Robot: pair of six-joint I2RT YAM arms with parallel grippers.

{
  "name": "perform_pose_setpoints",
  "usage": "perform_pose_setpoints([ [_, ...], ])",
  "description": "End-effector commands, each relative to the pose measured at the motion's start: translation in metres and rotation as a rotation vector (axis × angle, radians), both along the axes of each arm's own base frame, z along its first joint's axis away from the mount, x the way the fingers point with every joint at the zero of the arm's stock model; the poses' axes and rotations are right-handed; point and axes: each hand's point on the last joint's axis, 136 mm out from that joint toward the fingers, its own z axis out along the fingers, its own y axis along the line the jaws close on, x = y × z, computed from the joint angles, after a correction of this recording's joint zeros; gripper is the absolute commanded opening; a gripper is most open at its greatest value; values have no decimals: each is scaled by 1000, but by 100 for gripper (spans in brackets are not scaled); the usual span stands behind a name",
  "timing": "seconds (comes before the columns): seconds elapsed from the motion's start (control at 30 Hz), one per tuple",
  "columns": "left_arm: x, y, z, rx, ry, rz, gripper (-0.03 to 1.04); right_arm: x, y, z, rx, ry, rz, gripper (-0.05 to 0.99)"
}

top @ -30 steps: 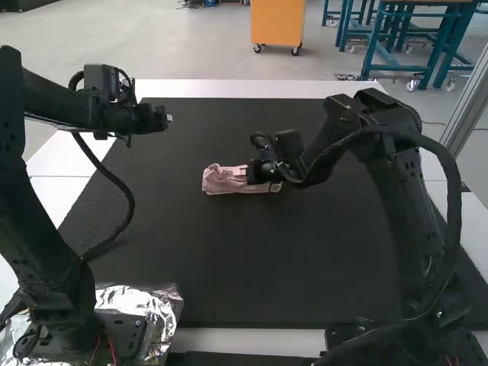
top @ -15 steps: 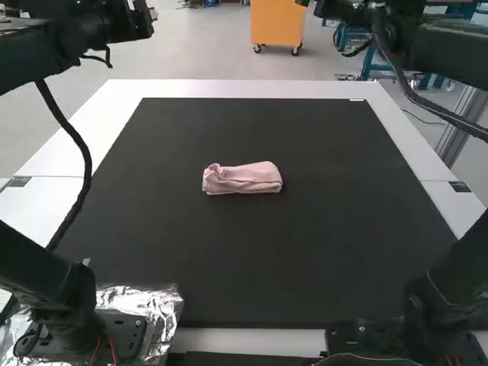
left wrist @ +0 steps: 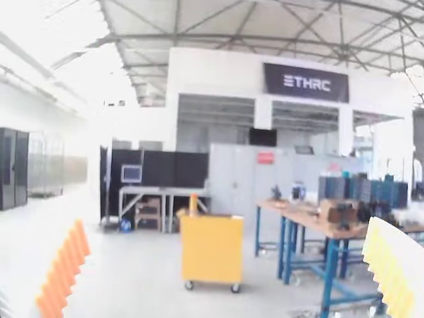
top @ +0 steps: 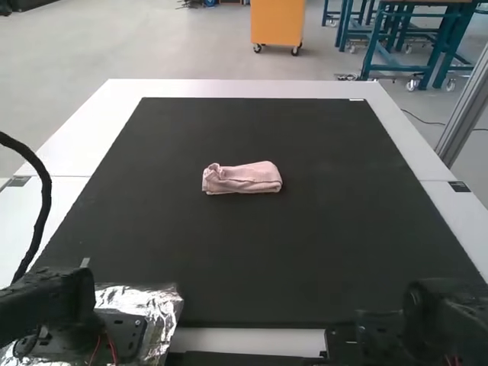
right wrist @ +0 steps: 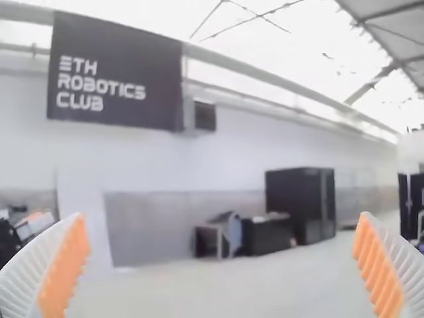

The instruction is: Fold the towel.

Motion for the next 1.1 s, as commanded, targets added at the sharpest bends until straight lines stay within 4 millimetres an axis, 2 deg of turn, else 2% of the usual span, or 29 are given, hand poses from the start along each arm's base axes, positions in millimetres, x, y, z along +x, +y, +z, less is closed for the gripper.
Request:
perform_pose_setpoints([
  [0.0,-57,-2,6,16,-104,6,97,-44,-11,-1,45,-56,-25,91],
  [0.27,-215,-2,-3,3,-472,44,97,-141,-32,-8,124,-219,-120,91],
  [0.33,-240,-1,-11,12,-529,70,97,-160,-41,-10,156,-276,-169,91],
  [0.4,-248,2,-22,28,-549,117,97,-175,-52,-14,160,-353,-267,91],
  [0.47,-235,4,-28,35,-508,140,97,-177,-66,-23,185,-389,-372,91],
  [0.5,-229,4,-33,38,-476,142,97,-168,-74,-25,190,-392,-447,91],
  [0.57,-205,5,-51,38,-362,138,97,-138,-85,-38,170,-327,-552,91],
  [0.63,-184,6,-65,25,-297,127,97,-101,-87,-62,74,-257,-639,91],
  [0.73,-141,7,-96,17,-229,101,97,-34,-107,-121,-48,-59,-829,91],
  [0.77,-126,8,-107,24,-213,104,97,-13,-107,-145,-104,6,-843,91],
  [0.83,-100,8,-131,40,-192,105,97,16,-103,-182,-228,61,-871,91],
  [0.87,-89,8,-142,41,-186,104,97,27,-100,-197,-257,87,-854,91],
  [0.97,-65,8,-173,12,-151,76,97,45,-95,-223,-268,120,-825,91],
  [1.07,-49,-2,-198,18,-134,5,97,56,-124,-236,-116,127,-956,91],
])
